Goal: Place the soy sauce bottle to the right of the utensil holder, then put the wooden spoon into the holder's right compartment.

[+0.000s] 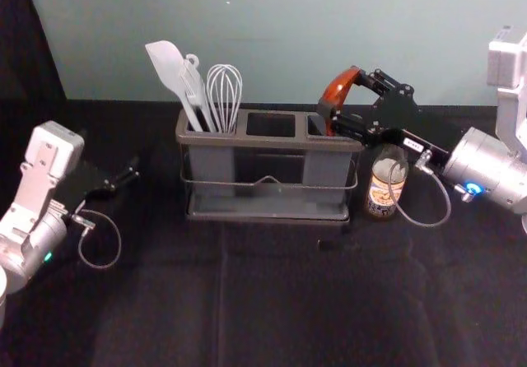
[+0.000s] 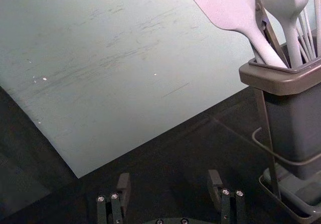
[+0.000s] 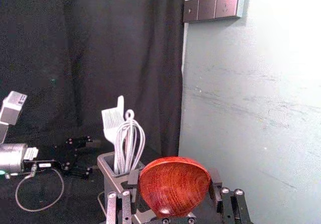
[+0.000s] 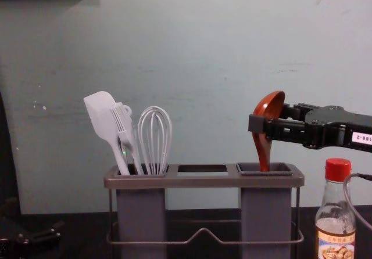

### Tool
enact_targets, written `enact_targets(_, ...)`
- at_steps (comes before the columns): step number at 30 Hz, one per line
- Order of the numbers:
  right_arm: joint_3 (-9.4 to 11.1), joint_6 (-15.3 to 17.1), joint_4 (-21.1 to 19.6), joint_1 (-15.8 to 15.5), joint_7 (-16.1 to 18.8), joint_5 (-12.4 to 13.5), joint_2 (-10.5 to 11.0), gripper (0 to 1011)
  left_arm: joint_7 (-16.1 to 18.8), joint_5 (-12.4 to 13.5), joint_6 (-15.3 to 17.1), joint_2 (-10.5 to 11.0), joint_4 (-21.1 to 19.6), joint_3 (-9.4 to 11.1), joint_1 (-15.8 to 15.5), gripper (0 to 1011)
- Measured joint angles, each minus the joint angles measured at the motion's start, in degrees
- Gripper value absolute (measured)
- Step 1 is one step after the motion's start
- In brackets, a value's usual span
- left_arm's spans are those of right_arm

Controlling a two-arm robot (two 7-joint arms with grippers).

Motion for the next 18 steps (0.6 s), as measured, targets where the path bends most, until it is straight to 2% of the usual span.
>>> enact_targets(10,-0.04,0.0,0.02,0.03,-0.07,-0.02,-0.02,839,0.0,0.0,0.0,0.0,0.0,-0.01,0.0,1005)
enact_targets(15,-0.06,0.01,0.02,0.05,-0.07,-0.02,-0.02,964,0.0,0.0,0.0,0.0,0.0,0.0,0.0,1005)
enact_targets(18,-0.06,0.01,0.02,0.07,-0.07,-0.02,-0.02,1002,0.0,0.0,0.0,0.0,0.0,0.0,0.0,1005)
